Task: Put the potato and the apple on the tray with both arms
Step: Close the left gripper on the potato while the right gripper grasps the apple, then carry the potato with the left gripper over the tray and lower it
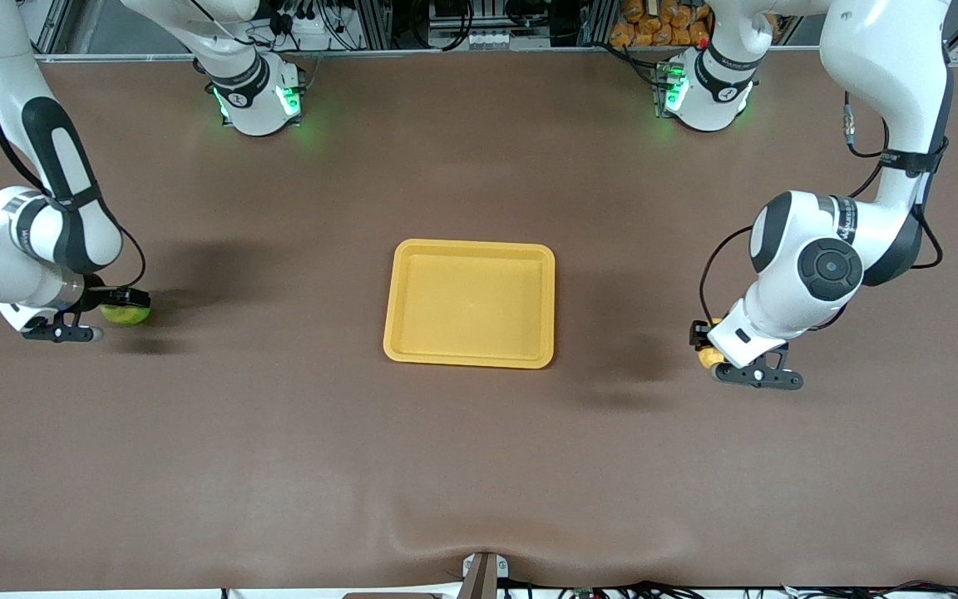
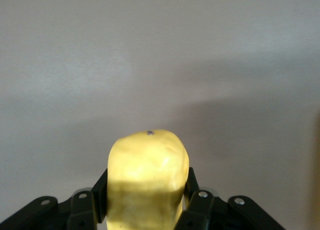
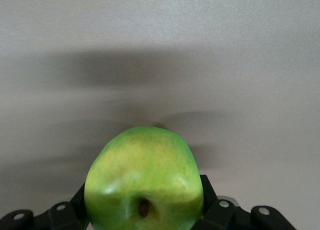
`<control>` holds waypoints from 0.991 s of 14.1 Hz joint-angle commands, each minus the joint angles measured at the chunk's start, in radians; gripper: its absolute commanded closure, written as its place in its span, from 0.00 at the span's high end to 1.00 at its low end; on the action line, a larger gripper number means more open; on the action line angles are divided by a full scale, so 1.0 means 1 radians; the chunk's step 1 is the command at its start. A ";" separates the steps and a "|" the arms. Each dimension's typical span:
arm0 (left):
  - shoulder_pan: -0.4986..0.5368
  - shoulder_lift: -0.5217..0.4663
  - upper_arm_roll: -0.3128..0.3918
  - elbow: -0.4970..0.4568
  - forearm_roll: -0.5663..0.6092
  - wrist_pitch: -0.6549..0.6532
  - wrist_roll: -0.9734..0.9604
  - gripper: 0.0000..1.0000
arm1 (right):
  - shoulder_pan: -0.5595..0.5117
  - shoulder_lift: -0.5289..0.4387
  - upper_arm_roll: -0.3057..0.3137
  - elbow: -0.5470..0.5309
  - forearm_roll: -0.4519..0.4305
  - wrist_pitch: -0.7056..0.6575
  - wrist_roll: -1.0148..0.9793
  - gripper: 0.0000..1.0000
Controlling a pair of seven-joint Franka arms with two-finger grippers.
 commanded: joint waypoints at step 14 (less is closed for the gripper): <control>-0.483 0.277 0.011 0.306 0.153 -0.053 -0.680 0.00 | 0.010 -0.103 0.141 0.246 0.139 -0.479 0.282 0.00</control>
